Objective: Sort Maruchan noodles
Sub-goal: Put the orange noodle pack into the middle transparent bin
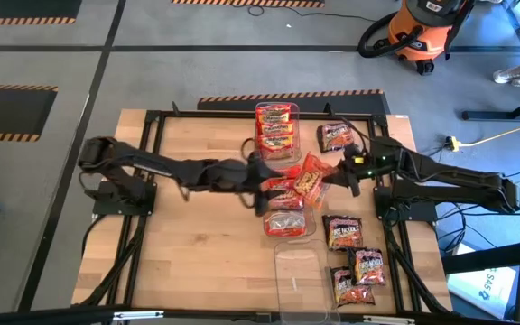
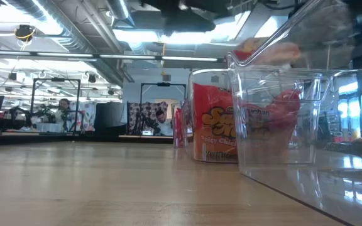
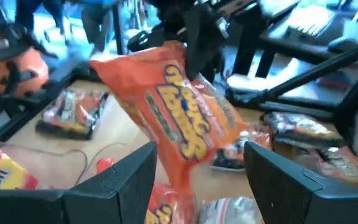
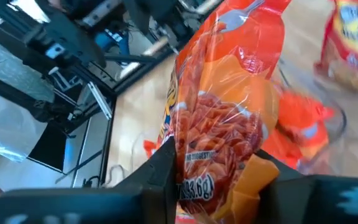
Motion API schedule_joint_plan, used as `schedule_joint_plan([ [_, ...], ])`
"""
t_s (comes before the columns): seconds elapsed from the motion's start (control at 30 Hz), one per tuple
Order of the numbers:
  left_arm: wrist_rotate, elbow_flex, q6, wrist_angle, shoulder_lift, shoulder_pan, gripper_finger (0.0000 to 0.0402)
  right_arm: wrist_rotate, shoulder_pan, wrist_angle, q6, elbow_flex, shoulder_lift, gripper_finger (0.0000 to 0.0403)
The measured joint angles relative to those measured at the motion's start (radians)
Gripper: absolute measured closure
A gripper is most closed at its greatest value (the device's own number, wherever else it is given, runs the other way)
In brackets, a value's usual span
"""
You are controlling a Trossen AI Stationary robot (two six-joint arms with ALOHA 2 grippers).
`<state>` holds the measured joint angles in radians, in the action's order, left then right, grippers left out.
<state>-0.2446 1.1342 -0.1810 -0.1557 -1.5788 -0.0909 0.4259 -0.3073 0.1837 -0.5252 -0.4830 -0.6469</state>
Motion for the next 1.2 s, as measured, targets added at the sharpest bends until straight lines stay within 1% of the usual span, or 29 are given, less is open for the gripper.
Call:
schedule_joint_plan([
  [0.1,0.006,-0.109,-0.007,-0.124,0.063,-0.032,0.0168,-0.015,0.000,-0.024,0.031,-0.009,-0.002,0.0309],
  [0.2,0.051,-0.207,-0.063,-0.259,0.101,-0.053,0.0168,-0.018,0.001,-0.067,0.059,-0.008,-0.025,0.0310],
  [0.3,0.067,-0.256,-0.094,-0.317,0.120,-0.075,0.0168,-0.027,0.033,-0.140,0.086,-0.009,-0.047,0.0311],
  [0.47,0.017,-0.258,-0.206,-0.311,0.121,-0.086,0.0168,-0.079,0.135,-0.238,0.147,-0.009,-0.110,0.0309],
  [0.6,0.029,-0.258,-0.227,-0.308,0.121,-0.070,0.0168,-0.155,0.216,-0.267,0.186,-0.009,-0.158,0.0311],
  [0.7,0.059,-0.258,-0.245,-0.303,0.121,-0.054,0.0166,-0.213,0.274,-0.300,0.194,-0.008,-0.194,0.0310],
  [0.77,0.080,-0.258,-0.260,-0.304,0.119,-0.045,0.0159,-0.239,0.310,-0.335,0.195,-0.008,-0.216,0.0309],
  [0.87,0.086,-0.258,-0.264,-0.297,0.111,-0.038,0.0137,-0.268,0.355,-0.401,0.221,-0.008,-0.253,0.0311],
  [1.03,0.110,-0.258,-0.281,-0.308,0.097,-0.038,0.0102,-0.335,0.396,-0.495,0.257,-0.008,-0.309,0.0311],
  [1.2,0.123,-0.259,-0.284,-0.317,0.078,-0.038,0.0096,-0.346,0.401,-0.522,0.271,-0.041,-0.375,0.0310],
])
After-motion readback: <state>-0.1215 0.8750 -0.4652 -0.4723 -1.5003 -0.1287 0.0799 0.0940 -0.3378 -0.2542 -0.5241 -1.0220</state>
